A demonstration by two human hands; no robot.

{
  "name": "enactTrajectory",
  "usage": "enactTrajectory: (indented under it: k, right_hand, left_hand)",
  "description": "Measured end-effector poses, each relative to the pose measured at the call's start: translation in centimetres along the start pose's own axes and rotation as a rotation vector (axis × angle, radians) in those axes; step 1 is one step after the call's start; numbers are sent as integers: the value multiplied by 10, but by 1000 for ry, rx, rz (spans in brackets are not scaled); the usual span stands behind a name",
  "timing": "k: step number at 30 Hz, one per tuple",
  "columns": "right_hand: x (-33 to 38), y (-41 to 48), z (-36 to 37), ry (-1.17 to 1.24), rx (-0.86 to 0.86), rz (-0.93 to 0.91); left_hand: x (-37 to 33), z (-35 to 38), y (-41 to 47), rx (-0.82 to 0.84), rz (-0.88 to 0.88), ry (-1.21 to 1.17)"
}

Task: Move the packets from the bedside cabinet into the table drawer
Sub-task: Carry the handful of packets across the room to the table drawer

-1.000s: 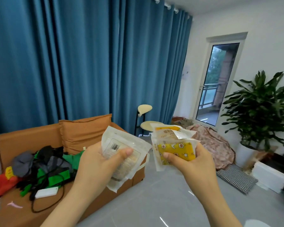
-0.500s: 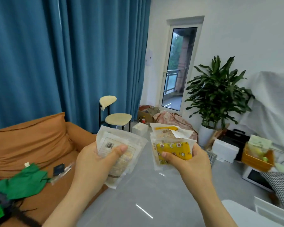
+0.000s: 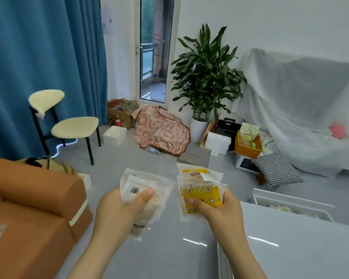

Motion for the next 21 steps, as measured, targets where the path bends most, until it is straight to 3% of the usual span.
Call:
enactTrajectory:
  k: [21]
  right_hand:
    - [-115, 260, -112, -47, -354, 255]
  left_hand:
    - [-9, 284, 228, 459, -39, 90]
Point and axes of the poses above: each hand's wrist, its own y-axis towards the middle knuckle, its own z-axis out of the palm, x = y × z, the point moved 1 cm from there along y, towards the middle knuckle, and after that the axes turned 1 degree about -y, right-handed, at the moved point
